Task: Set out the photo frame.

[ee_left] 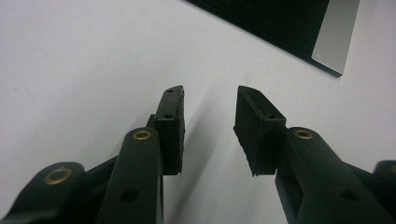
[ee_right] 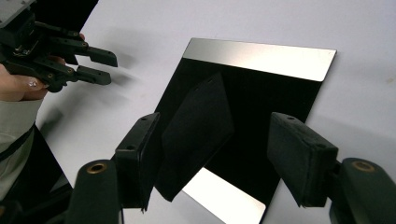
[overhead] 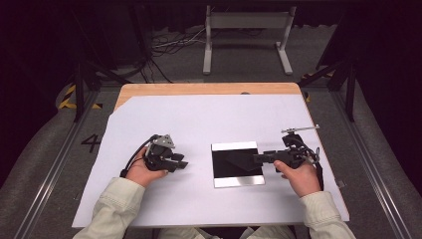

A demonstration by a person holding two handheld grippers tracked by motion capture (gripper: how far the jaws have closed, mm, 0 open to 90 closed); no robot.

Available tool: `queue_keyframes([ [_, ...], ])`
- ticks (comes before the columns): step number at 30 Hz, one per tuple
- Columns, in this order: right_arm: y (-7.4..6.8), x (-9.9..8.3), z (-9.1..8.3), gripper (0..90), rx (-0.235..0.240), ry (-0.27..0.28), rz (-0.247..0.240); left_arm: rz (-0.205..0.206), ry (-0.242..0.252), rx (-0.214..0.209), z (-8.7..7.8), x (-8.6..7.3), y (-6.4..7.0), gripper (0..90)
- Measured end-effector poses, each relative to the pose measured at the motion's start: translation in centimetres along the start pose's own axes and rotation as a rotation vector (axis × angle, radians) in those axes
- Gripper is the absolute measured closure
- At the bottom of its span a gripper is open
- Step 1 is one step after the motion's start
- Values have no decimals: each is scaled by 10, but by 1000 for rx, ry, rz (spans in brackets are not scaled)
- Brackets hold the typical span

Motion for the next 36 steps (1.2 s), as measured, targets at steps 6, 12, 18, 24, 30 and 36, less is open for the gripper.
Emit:
queue_keyframes([
  [6,0,-2,5,400,-3,-19,-4,3,-3,0,1,1,0,636],
  [12,0,-3,11,401,3,-35,-1,10,-7,-4,2,1,0,636],
  [18,-2,-3,21,397,20,-54,-4,8,-11,-4,2,1,1,636],
  [24,-3,-2,30,395,24,-68,11,11,-12,-6,3,0,1,634],
  [30,-2,-2,36,406,35,-78,14,8,-11,-3,2,-1,1,634],
  [36,-1,-1,38,495,45,-77,3,9,-15,-3,2,-1,1,634],
])
Point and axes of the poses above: each handheld gripper's, and its own axes: z roughly forward along the jaws, x roughly out of its top, y roughly to its right, the point moved 4 cm from there along z, roughly forward along the jaws, and after that the axes turned 10 degrees about x, right-handed, at the moved point
